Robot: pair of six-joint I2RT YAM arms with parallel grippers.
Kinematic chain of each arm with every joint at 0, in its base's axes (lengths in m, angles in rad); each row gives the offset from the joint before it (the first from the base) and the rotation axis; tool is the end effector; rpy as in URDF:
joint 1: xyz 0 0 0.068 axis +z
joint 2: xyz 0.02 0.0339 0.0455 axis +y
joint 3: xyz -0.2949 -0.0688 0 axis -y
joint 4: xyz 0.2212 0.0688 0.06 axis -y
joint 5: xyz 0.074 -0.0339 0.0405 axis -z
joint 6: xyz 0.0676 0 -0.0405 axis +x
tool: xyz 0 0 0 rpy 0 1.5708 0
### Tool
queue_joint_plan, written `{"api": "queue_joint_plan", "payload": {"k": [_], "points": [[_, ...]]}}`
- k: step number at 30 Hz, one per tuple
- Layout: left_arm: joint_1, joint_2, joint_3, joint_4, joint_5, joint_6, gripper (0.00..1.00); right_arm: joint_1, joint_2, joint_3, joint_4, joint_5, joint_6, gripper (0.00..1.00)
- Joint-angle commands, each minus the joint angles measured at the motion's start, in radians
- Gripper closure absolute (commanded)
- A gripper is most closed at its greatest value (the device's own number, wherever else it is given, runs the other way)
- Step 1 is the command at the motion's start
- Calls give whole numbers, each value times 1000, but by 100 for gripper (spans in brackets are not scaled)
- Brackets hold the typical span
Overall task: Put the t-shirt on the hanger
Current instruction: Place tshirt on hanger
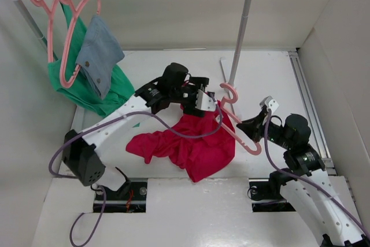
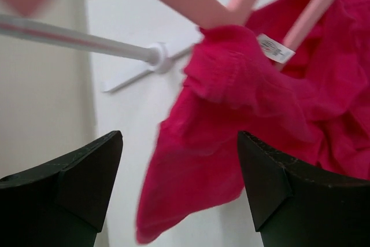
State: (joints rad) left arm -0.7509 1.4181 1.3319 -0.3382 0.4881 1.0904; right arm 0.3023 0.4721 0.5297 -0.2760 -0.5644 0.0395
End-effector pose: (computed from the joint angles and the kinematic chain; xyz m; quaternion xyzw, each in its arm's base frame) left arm 0.2142 -0.2432 0.3906 0.7283 0.3892 -0.1112 0.5530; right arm 0.0873 0.0651 0.2918 -0.2709 0.7198 0.3163 0.5554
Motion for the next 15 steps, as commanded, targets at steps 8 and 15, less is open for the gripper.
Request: {"api": "queue_joint_plan", "payload": {"k": [8,15], "points": [[18,136,105,-92,182,48,50,6,-26,66,109,-48,-21,100],[18,84,78,-7,155,-101,100,6,14,75,100,12,-32,100]]}}
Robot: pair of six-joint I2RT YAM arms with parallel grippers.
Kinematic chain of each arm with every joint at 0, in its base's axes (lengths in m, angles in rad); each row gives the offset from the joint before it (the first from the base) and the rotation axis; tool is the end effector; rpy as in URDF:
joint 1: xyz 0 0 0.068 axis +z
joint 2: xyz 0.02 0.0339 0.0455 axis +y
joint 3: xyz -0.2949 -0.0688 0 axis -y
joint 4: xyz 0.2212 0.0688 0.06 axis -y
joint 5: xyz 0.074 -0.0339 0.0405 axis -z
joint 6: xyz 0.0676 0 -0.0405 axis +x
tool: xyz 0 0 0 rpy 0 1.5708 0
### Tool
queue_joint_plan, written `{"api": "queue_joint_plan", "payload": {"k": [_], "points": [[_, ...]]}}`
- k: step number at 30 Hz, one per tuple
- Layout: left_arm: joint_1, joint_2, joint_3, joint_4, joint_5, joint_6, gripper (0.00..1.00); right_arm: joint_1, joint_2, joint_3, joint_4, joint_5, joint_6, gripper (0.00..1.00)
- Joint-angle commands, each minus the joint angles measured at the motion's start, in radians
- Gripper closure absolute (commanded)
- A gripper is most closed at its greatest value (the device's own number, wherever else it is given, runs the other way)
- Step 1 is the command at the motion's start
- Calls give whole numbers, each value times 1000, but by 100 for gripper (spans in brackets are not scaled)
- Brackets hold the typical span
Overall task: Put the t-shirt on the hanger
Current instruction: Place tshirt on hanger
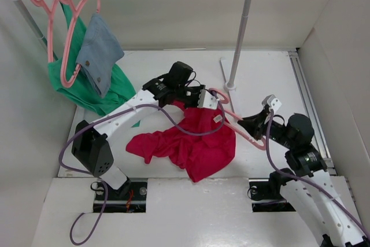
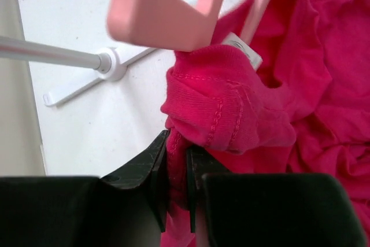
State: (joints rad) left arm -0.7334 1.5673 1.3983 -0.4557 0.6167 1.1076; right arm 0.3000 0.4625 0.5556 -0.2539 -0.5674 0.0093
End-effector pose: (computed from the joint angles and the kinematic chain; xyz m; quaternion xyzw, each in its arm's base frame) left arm 0.2352 -0.2646 0.3548 0.7588 0.4035 -0.1847 0.4768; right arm 0.0849 0.0643 0.3044 -0.2854 0.6972 0.3065 0.5819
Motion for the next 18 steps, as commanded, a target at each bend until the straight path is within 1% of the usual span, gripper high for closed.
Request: {"api": "queue_joint_plan", "payload": {"k": [1,2,3,4,5,6,7,8,9,10,11,12,15,16,18], "points": [[0,-84,1,120,12,-132,100,8,37,49,68,27,-2,100],[0,-84,-11,120,0,-147,100,8,69,69,68,44,-11,100],[12,-99,-37,133,-20,-181,100,8,86,82,58,69,-11,91],[12,-113,-50,155,-34,-207,100,8,105,102,41,142,-11,76],[26,-122,-65,169,-46,-239,100,8,143,156,-2,177,-11,56],[44,-122,-91,182,-60,-270,100,8,163,190,-30,208,-26,41],[54,-136,-103,202,-87,-326,100,8,182,228,-63,283,-26,30],[54,-147,-113,212,-103,-359,100,8,197,265,-99,326,-35,23],[64,-147,-122,212,-121,-388,100,8,220,333,-169,375,-14,21],[65,-147,-133,221,-155,-416,100,8,220,361,-201,426,1,20],[65,-147,-133,221,-169,-473,100,8,229,381,-221,486,18,18],[65,-147,-133,221,-181,-506,100,8,229,394,-231,495,18,18],[65,-147,-142,241,-206,-622,100,8,241,374,-209,462,84,18],[65,-147,-151,241,-206,-641,100,8,263,330,-188,442,118,18],[65,-156,-151,241,-206,-667,100,20,292,284,-173,404,153,21]]}}
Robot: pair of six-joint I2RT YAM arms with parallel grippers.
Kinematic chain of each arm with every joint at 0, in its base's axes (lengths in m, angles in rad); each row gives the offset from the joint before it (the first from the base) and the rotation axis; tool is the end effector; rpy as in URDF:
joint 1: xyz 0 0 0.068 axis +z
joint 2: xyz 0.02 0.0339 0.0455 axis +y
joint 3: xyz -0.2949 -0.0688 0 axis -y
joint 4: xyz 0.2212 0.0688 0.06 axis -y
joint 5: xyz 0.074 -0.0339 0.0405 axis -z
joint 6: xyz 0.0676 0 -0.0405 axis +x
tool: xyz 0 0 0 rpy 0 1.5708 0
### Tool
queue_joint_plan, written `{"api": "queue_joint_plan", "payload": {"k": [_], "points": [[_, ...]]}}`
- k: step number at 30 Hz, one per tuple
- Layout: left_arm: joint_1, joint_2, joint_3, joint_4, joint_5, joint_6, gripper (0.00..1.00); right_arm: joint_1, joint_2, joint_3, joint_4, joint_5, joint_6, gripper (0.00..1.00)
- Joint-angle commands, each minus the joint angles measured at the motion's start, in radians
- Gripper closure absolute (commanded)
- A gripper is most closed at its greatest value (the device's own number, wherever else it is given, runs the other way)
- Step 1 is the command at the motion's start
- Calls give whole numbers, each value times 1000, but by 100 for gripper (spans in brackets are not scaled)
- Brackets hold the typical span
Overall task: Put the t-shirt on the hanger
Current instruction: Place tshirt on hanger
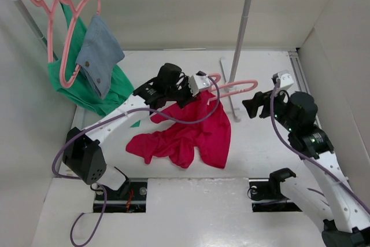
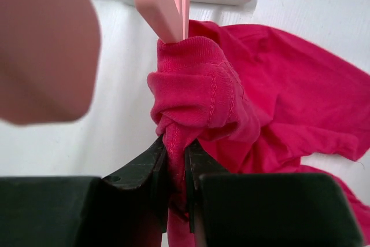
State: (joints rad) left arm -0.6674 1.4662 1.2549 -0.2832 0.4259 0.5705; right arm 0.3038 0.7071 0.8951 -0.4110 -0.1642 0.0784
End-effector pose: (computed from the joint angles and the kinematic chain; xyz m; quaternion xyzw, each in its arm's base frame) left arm 0.2477 -0.2308 0.3547 0.5752 0.6207 -0.2055 0.4916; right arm 0.1294 0.0522 0.3742 -0.1384 0.7681 0.1810 0.5984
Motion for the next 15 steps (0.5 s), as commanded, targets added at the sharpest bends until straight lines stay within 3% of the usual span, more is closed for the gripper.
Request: {"api": "queue_joint_plan", "payload": {"k": [1,6,15], "points": [[-1,-55,-17,68,-15,-141,100,35,72,-105,23,-11,95,23],[-1,-64,-28,68,-6,-153,100,124,156,-257,282,2,181,26],[-1,-73,-37,88,-6,-193,100,182,520,-234,625,60,282,24]]}}
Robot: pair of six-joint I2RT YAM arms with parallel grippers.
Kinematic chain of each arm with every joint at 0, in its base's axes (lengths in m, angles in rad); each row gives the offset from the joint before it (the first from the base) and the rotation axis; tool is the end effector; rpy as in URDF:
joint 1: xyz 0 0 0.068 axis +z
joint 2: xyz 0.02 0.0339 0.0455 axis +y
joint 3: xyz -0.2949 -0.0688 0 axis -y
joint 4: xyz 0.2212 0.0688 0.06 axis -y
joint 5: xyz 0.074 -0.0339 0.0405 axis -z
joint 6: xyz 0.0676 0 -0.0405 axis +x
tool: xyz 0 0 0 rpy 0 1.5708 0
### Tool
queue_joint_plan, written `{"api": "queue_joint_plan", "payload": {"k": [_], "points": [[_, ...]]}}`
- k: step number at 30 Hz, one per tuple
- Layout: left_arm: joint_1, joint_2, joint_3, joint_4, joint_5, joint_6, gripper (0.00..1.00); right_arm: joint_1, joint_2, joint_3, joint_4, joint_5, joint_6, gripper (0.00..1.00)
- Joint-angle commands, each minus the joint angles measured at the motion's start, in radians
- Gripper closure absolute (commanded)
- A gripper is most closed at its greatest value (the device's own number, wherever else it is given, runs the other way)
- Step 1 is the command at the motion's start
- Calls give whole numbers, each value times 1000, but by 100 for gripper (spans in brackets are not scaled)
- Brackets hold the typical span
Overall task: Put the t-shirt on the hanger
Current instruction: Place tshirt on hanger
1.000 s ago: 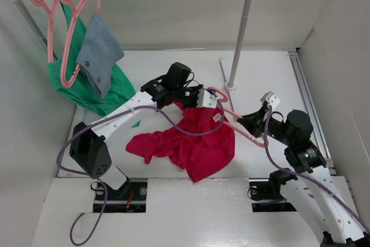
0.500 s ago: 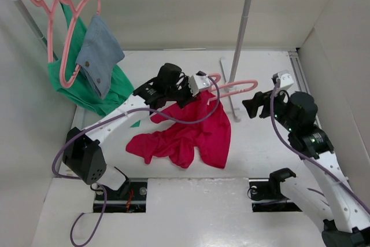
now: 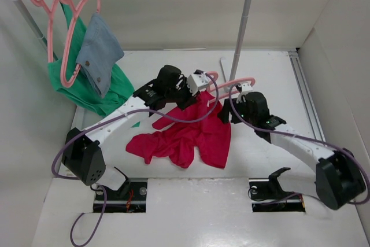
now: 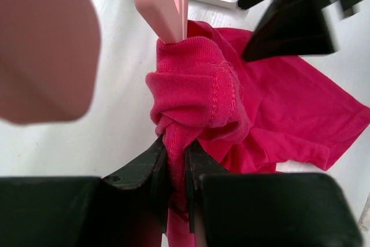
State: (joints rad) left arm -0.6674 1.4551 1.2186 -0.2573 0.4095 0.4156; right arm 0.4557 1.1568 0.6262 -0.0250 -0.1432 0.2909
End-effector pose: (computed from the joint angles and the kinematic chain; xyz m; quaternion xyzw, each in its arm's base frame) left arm 0.2463 -0.2284 0.3485 0.5226 0.6666 -0.2362 0.4762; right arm 0.2133 0.1153 0.2490 -0.1064 0.8659 0.2350 0.4286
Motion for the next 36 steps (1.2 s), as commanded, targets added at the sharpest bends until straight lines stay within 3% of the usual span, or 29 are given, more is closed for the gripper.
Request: {"api": "queue_joint_plan", "payload": {"k": [1,7,10,11,12,14,15,19,26,32,36], "points": [[-1,-62,8,72,11,-38,100,31,102,44,250,54,89,24],[-1,-62,9,72,20,-60,100,40,303,98,278,120,135,28],[-1,-62,9,72,29,-69,100,40,340,107,289,154,145,39],[-1,-62,9,72,41,-69,100,40,362,116,289,154,145,46],[9,-62,9,72,57,-83,100,40,371,116,298,154,145,64],[18,-71,9,72,66,-97,100,40,382,125,298,154,145,82],[19,-71,9,72,66,-106,100,40,382,125,298,154,154,100],[55,-81,9,47,87,-80,100,-11,327,50,298,165,165,100],[124,-124,-59,-77,61,230,100,-247,-23,-218,245,67,176,100],[135,-133,-91,-220,115,455,100,-413,-245,-231,16,39,82,100],[135,-144,-131,-255,105,551,100,-473,-266,-162,-88,1,-31,100]]}}
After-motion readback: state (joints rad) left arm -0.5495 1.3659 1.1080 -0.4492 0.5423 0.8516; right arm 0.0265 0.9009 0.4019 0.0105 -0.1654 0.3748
